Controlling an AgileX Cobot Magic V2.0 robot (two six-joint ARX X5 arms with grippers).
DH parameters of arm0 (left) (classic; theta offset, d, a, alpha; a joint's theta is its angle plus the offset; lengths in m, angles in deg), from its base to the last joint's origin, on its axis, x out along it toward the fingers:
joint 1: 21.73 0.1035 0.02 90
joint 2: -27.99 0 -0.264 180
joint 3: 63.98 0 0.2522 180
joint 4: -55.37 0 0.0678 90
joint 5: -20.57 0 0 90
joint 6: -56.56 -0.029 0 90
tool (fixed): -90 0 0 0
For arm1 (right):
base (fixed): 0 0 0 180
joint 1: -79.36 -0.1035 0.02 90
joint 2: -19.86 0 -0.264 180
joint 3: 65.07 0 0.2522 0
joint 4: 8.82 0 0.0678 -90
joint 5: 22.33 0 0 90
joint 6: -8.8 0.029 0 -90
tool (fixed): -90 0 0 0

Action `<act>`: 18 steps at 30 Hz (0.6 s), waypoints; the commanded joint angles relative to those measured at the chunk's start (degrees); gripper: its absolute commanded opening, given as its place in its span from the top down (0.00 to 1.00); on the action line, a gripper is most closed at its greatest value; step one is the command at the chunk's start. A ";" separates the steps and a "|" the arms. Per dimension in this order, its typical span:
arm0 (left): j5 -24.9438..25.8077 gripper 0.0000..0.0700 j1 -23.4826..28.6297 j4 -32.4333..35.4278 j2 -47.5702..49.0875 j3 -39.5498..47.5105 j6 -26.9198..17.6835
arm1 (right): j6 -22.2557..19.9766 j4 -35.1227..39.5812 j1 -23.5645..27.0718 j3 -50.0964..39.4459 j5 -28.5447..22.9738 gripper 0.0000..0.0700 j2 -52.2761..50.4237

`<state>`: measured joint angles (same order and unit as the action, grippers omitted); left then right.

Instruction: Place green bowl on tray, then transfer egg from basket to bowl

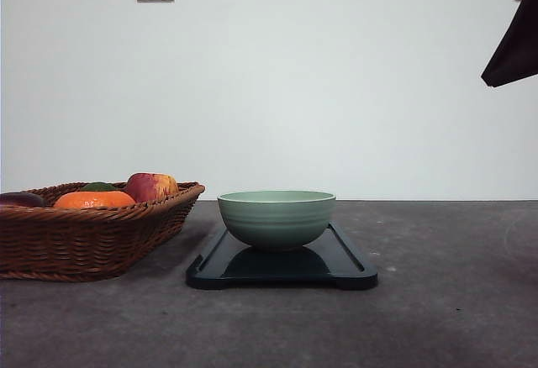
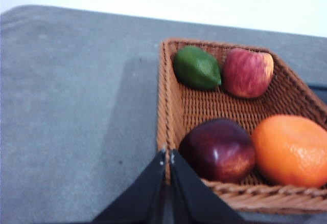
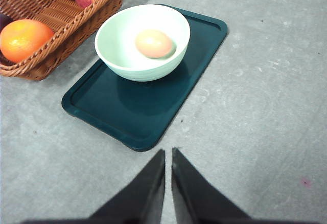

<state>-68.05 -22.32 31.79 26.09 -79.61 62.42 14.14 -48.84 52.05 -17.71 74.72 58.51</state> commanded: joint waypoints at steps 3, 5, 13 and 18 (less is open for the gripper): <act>-0.15 1.00 0.64 -0.17 1.74 1.14 -1.56 | -0.13 0.68 -0.33 0.48 0.03 0.98 0.15; -0.15 1.00 0.69 0.39 1.71 1.14 -2.21 | -0.13 0.69 -0.33 0.48 0.02 0.98 0.15; -0.15 1.00 0.69 0.76 1.62 1.11 -2.08 | -0.13 0.70 -0.33 0.48 0.02 0.98 0.15; -0.15 1.00 0.69 0.75 1.62 1.11 -2.08 | -0.13 0.70 -0.33 0.48 0.03 0.98 0.15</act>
<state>-68.05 -21.70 31.63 27.74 -79.61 60.86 14.14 -48.84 52.05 -17.71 74.74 58.51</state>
